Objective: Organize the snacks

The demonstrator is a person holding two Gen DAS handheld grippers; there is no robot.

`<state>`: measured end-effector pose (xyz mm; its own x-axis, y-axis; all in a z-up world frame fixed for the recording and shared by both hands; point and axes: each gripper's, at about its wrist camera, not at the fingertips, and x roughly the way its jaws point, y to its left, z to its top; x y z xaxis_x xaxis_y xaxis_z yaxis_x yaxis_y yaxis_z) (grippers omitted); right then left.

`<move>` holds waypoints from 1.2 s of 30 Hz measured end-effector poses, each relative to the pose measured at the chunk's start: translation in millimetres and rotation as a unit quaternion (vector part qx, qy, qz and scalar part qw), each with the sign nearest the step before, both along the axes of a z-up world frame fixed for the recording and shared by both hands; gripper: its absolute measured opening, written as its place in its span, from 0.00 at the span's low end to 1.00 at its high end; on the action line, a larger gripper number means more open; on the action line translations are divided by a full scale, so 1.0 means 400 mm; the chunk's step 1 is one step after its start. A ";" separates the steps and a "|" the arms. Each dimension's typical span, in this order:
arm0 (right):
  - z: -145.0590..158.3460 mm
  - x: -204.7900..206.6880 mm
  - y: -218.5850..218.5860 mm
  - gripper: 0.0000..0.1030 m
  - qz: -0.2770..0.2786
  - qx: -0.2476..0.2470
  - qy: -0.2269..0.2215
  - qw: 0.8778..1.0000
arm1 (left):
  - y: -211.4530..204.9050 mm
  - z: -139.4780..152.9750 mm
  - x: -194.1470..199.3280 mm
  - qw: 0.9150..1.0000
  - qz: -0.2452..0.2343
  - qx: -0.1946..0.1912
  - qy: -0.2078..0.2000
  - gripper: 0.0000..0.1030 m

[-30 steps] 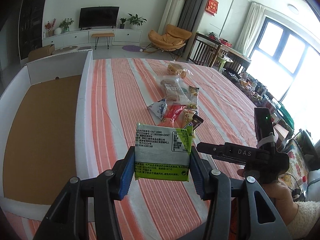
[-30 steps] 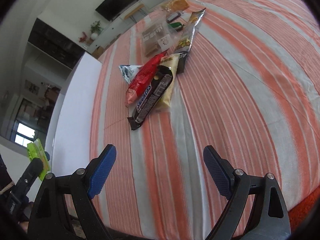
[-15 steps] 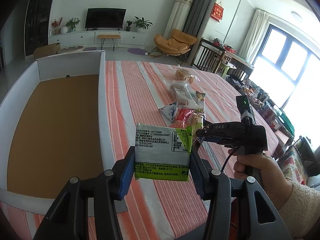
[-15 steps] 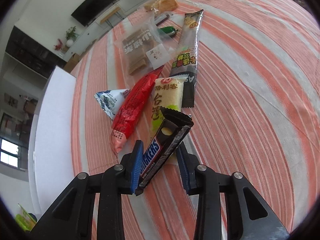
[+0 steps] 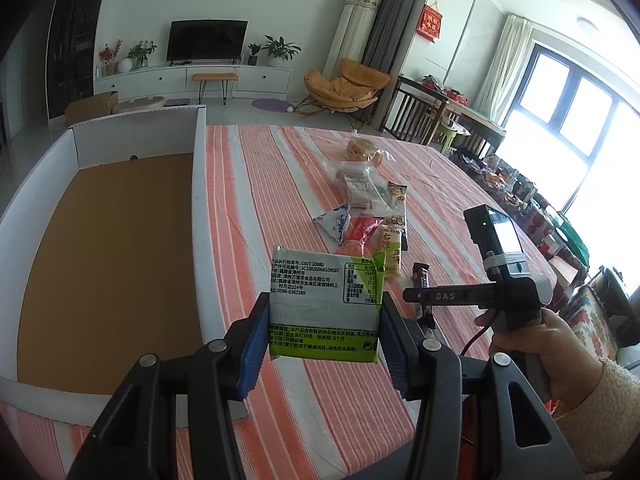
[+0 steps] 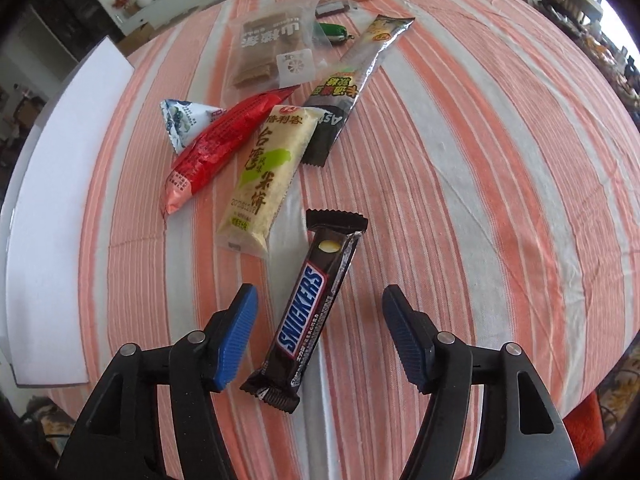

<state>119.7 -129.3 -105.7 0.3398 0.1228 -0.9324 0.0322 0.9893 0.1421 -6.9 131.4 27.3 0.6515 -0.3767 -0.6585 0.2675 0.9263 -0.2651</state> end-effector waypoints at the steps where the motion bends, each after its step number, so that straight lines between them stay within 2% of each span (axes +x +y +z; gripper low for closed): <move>1: -0.001 -0.009 0.017 0.50 0.011 -0.021 -0.010 1.000 | 0.004 0.001 0.001 1.000 0.002 -0.001 0.002 0.49; 2: 0.001 -0.017 0.026 0.19 0.016 -0.042 -0.019 0.999 | 0.008 0.004 0.001 1.000 0.005 -0.003 0.003 0.49; 3: 0.002 -0.024 0.017 0.17 0.010 -0.037 -0.024 0.999 | 0.011 0.007 -0.001 1.000 0.008 -0.006 0.002 0.49; 5: 0.001 -0.033 -0.037 0.16 -0.023 0.022 -0.016 0.999 | 0.026 0.019 -0.007 1.000 0.012 -0.009 -0.001 0.49; 7: -0.001 -0.044 -0.100 0.16 -0.054 0.089 -0.015 0.994 | 0.043 0.033 -0.009 1.000 0.017 -0.010 -0.004 0.49; 10: -0.005 -0.068 -0.190 0.16 -0.084 0.220 0.000 0.972 | 0.098 0.054 -0.009 0.999 0.036 -0.013 -0.007 0.49; 12: 0.019 -0.080 -0.218 0.17 -0.087 0.277 -0.002 0.957 | 0.148 0.075 -0.007 0.998 0.058 -0.015 -0.012 0.49; 14: 0.065 -0.085 -0.199 0.17 -0.069 0.306 -0.012 0.949 | 0.204 0.093 -0.006 0.996 0.086 -0.009 -0.019 0.49; 16: 0.131 -0.085 -0.129 0.17 -0.031 0.336 -0.023 0.941 | 0.256 0.103 -0.004 0.993 0.114 0.008 -0.021 0.49; 18: 0.206 -0.057 0.001 0.17 0.024 0.353 -0.035 0.935 | 0.306 0.102 -0.003 0.990 0.140 0.020 -0.016 0.49; 22: 0.339 -0.025 0.262 0.17 0.140 0.357 -0.051 0.922 | 0.385 0.069 -0.004 0.982 0.181 0.047 0.003 0.49; 25: 0.388 0.002 0.441 0.17 0.202 0.320 -0.068 0.923 | 0.413 0.036 0.009 0.971 0.217 0.100 0.018 0.50; 26: 0.390 0.000 0.486 0.24 0.219 0.309 -0.067 0.923 | 0.415 0.023 0.016 0.965 0.233 0.121 0.023 0.54; 27: 0.382 0.007 0.521 0.29 0.228 0.304 -0.057 0.923 | 0.421 0.009 0.022 0.958 0.247 0.141 0.029 0.71; 28: 0.368 0.014 0.538 0.47 0.230 0.306 -0.047 0.923 | 0.425 -0.005 0.025 0.952 0.260 0.156 0.034 0.81; 29: 0.356 0.015 0.542 0.55 0.227 0.302 -0.047 0.925 | 0.427 -0.014 0.024 0.949 0.268 0.163 0.034 0.92; 30: 0.349 0.012 0.535 0.55 0.223 0.288 -0.058 0.930 | 0.426 -0.022 0.019 0.949 0.269 0.161 0.031 0.93; 32: 0.330 -0.009 0.494 0.55 0.220 0.244 -0.085 0.941 | 0.422 -0.038 0.013 0.955 0.256 0.147 0.031 0.93; 36: 0.264 -0.047 0.332 0.60 0.170 0.139 -0.120 0.968 | 0.373 -0.052 0.025 0.964 0.232 0.124 0.031 0.93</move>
